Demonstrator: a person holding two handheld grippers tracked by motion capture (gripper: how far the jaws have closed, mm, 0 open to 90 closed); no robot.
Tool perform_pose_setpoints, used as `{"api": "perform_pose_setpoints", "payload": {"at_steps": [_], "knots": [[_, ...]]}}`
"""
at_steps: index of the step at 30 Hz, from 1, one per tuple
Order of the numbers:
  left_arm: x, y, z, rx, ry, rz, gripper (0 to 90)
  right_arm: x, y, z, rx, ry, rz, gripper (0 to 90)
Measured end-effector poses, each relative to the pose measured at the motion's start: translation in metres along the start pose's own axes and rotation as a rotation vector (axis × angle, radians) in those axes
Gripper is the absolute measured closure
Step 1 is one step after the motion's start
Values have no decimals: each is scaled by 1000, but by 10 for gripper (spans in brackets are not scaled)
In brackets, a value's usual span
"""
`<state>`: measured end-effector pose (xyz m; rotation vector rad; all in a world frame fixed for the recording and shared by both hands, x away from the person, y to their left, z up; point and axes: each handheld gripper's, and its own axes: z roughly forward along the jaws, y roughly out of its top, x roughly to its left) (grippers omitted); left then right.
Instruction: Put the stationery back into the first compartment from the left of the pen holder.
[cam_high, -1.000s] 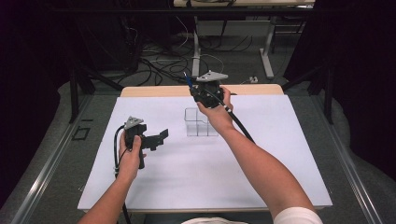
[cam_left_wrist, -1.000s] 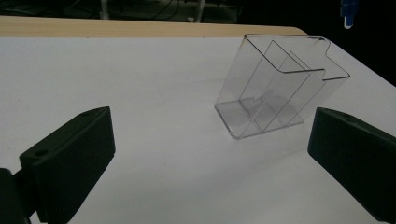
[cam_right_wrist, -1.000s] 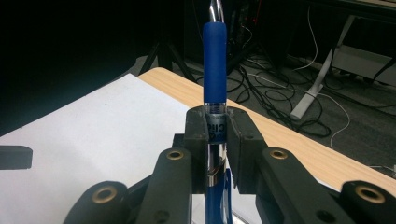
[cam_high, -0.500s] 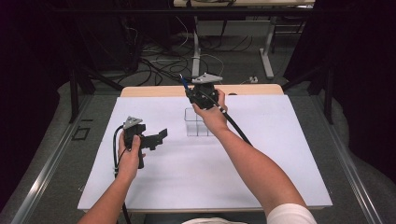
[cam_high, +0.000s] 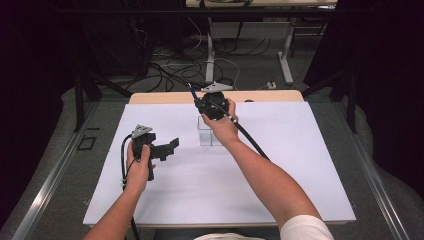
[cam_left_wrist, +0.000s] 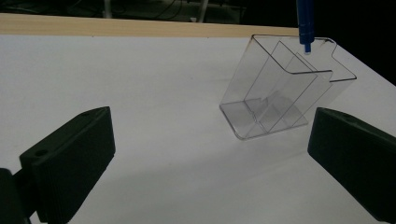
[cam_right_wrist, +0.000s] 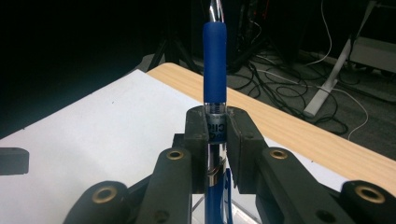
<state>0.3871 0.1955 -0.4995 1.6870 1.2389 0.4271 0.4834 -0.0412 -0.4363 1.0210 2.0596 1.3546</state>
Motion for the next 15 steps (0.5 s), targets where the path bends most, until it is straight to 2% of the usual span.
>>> {"api": "perform_pose_setpoints", "payload": {"at_steps": [15], "knots": [[4,-1,-5,7,11,2,6,8,-15,11,34,18,-16,796]]}}
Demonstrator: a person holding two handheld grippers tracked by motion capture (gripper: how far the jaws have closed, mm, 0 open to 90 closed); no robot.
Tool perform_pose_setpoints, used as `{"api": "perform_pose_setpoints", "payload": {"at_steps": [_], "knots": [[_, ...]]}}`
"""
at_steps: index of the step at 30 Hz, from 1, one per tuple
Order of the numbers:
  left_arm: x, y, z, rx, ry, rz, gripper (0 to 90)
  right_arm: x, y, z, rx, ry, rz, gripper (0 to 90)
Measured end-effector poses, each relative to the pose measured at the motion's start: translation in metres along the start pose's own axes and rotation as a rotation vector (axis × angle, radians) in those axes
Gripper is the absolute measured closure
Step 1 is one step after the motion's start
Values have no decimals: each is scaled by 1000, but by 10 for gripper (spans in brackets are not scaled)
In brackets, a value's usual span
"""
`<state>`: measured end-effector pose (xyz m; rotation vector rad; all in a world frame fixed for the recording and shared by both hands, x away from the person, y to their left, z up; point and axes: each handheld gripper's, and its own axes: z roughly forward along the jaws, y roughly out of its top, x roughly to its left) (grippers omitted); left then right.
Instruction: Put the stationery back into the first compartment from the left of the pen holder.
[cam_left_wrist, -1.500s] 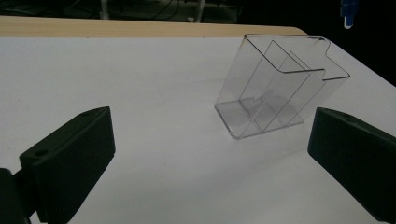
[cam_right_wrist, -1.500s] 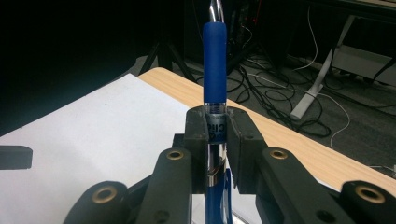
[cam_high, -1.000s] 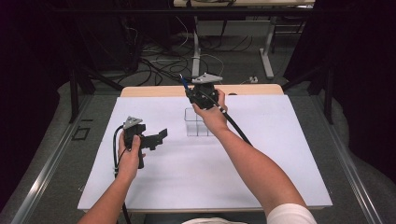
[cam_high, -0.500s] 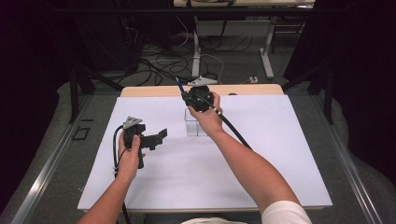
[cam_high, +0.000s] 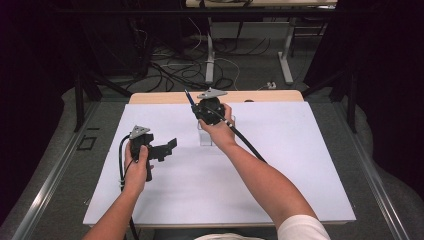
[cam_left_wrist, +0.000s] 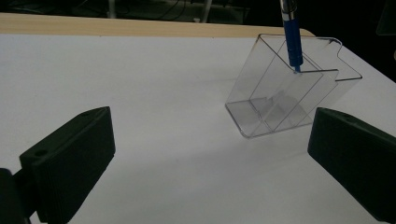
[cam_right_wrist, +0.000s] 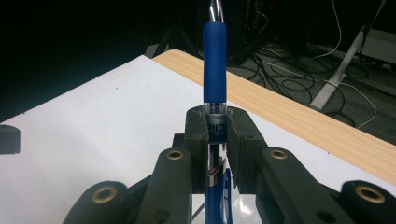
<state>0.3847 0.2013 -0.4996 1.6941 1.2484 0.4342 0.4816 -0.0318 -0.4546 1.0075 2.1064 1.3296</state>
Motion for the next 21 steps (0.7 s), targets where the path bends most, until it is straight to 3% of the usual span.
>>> {"api": "perform_pose_setpoints", "payload": {"at_steps": [15,21], "knots": [[1,0,1,5,-1,1,6,-3,-11,0,41,0,9,791],[1,0,1,-4,7,2,6,-4,-7,-6,-8,-2,-3,582]]}}
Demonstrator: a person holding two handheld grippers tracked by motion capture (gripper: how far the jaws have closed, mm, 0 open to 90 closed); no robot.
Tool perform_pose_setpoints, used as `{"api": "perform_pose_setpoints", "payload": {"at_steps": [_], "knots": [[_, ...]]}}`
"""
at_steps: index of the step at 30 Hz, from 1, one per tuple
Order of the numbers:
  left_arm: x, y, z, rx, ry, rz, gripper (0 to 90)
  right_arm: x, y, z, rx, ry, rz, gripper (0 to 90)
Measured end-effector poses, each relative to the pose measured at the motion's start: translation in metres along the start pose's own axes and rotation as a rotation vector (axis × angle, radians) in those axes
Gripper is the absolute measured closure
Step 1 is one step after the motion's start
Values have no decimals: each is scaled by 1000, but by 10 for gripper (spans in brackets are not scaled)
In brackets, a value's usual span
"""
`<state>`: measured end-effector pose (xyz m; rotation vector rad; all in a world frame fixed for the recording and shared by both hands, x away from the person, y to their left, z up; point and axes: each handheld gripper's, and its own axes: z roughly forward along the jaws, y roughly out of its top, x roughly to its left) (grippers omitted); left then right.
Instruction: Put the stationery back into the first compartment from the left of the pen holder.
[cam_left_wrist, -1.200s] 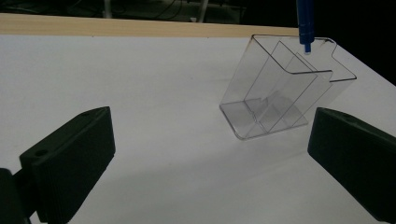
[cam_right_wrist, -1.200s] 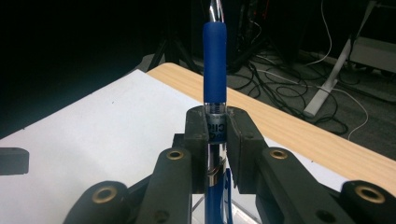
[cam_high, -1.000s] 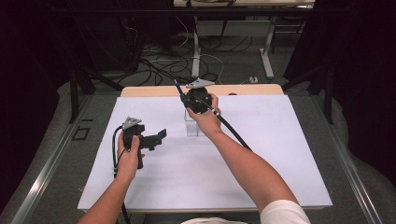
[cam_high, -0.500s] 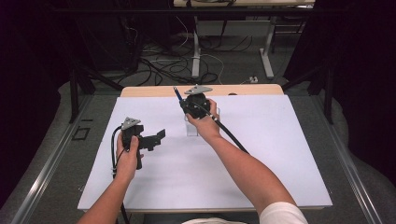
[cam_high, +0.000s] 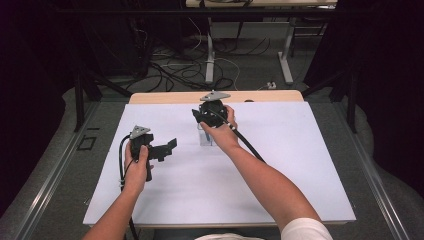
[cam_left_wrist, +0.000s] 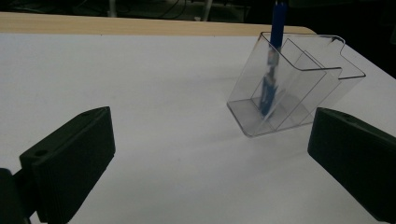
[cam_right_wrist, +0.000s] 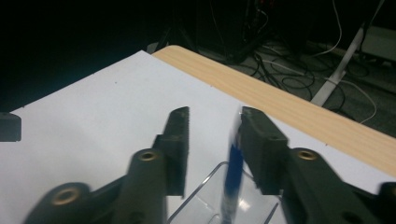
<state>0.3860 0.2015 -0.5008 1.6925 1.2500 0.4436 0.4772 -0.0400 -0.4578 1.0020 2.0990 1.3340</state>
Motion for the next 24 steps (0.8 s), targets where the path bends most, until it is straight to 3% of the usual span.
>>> {"api": "perform_pose_setpoints", "payload": {"at_steps": [4,9,13,15,20,24], "knots": [[0,0,0,9,-4,1,6,-2,5,-8,-15,-6,5,458],[-1,0,1,8,-1,4,6,-7,8,-18,-37,-8,7,408],[-1,0,1,9,0,5,6,-11,9,-26,-17,-8,29,379],[-1,0,1,8,1,5,6,-14,8,-30,18,-14,56,344],[-1,0,1,8,2,5,6,-23,5,-39,15,-51,45,259],[0,0,1,9,1,5,6,-32,0,-47,17,-66,64,213]]}}
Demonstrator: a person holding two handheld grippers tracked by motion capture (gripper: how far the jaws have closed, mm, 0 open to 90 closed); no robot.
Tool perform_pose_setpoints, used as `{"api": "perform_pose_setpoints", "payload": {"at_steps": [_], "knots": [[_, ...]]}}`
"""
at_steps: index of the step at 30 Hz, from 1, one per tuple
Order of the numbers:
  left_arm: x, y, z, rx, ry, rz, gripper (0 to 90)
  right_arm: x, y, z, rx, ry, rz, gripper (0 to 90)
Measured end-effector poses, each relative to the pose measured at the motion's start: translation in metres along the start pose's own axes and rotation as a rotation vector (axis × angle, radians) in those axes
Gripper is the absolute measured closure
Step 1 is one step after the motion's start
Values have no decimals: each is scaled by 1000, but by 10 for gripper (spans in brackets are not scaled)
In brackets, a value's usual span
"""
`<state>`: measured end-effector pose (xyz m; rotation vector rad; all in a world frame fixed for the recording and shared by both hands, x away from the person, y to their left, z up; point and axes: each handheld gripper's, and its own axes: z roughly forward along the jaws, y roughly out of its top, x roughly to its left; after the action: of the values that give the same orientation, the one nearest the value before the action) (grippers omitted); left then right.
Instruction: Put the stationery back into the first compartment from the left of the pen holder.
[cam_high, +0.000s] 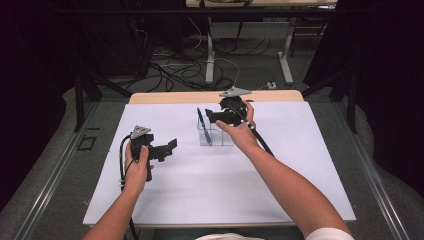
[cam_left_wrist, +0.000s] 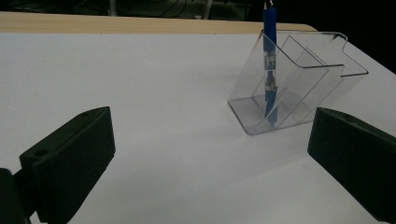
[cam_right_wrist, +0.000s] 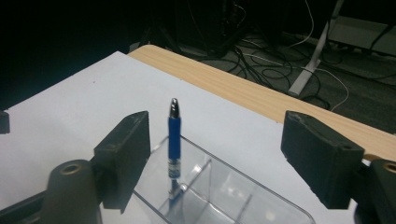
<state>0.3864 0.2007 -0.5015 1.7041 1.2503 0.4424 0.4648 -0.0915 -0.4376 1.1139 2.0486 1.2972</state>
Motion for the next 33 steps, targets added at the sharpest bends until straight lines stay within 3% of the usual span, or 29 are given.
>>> {"api": "perform_pose_setpoints", "payload": {"at_steps": [10,19,33], "knots": [[-1,0,0,-1,2,5,6,-25,-13,-20,24,-66,22,113],[1,-1,0,5,1,13,6,-48,-34,-43,60,-119,70,0],[1,-2,0,10,10,15,5,-83,-76,-78,73,-182,170,0]]}}
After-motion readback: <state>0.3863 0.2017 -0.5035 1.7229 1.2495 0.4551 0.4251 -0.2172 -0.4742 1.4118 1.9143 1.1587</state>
